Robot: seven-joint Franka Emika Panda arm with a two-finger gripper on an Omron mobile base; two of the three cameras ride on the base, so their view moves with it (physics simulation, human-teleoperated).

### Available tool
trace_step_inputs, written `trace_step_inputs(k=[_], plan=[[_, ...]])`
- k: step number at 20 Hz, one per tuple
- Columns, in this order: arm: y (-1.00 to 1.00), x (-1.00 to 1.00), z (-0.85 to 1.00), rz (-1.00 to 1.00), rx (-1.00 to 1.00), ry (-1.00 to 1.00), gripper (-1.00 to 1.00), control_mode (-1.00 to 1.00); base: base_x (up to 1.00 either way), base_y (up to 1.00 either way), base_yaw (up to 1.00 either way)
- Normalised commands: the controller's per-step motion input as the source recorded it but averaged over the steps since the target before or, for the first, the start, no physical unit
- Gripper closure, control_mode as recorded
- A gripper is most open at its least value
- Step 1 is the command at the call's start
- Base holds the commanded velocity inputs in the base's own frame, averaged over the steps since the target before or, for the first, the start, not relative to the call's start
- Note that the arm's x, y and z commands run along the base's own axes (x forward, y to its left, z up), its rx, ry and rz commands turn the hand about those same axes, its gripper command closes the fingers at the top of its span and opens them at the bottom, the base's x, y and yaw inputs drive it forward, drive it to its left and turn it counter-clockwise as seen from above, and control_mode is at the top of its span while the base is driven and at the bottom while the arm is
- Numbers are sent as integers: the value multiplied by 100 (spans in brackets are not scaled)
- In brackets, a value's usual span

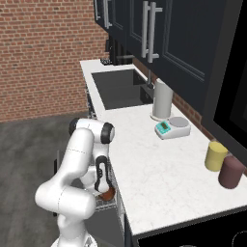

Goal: Pick up the cup and bowl from the counter, place them in the dishwasher, and close the dishwasher door.

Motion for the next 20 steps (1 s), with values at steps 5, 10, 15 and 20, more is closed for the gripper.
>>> trace_step_inputs(k=[5, 10, 15, 20], plan=[[0, 23, -46, 0, 0, -1, 100, -100, 0, 0, 0], [0, 3, -66, 0, 0, 0, -100, -100, 0, 0, 0], [0, 0, -47, 0, 0, 0, -100, -100, 0, 0, 0], [1, -8, -2, 0, 0, -7, -100, -100, 0, 0, 0]])
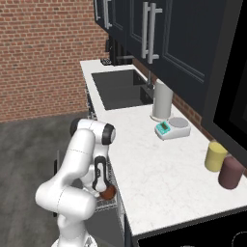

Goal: Pick up the cup and bowl from the counter, place them in the dishwasher, and close the dishwasher door.

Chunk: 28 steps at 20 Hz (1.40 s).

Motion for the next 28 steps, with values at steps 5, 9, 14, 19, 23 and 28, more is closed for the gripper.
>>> trace_step_inputs(k=[5, 9, 14, 19, 23, 28], plan=[[44, -88, 33, 0, 0, -17, -100, -100, 0, 0, 0], [64, -99, 43, 0, 0, -19, -100, -100, 0, 0, 0], [59, -65, 27, 0, 0, -18, -100, -100, 0, 0, 0], [29, -15, 11, 0, 0, -10, -100, -100, 0, 0, 0], [24, 52, -5, 3, 5, 2, -100, -100, 0, 0, 0], [30, 75, -1, 3, 6, 6, -100, -100, 0, 0, 0]])
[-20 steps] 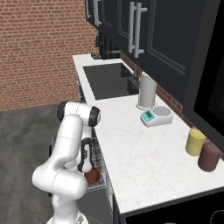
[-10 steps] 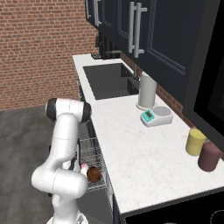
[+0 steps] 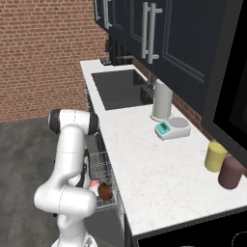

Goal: Pick up the cup and bowl from the counter, place them in the dishwasher, and close the dishwasher door.

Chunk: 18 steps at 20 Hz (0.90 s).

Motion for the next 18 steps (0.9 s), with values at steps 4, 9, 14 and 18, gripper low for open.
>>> trace_step_inputs(k=[4, 9, 14, 18], plan=[[50, 57, -24, 0, 1, 9, -100, -100, 0, 0, 0], [55, 56, -81, 0, 0, 17, -100, -100, 0, 0, 0], [25, 77, -100, 1, -4, 18, -100, -100, 0, 0, 0], [25, 70, -100, 0, -23, 8, -100, -100, 0, 0, 0]])
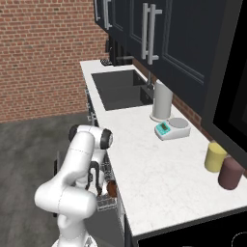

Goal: Pick up the cup and bowl from the counter, place them in the dishwasher, and close the dishwasher door.

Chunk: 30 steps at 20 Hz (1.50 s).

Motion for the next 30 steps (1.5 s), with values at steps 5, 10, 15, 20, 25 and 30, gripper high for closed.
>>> trace_step_inputs(k=[5, 10, 15, 20, 25, 30], plan=[[6, 57, -68, -4, -35, 1, -100, -100, 0, 0, 0], [-23, 76, -1, -17, -40, -1, -100, -100, 0, 0, 0], [-37, 92, -14, -18, -39, 0, -100, -100, 0, 0, 0], [-38, 100, -73, -10, -31, 1, -100, -100, 0, 0, 0], [-50, 91, -68, -5, -31, 0, -100, -100, 0, 0, 0], [-13, -13, 31, -2, -16, -2, -100, -100, 0, 0, 0]])
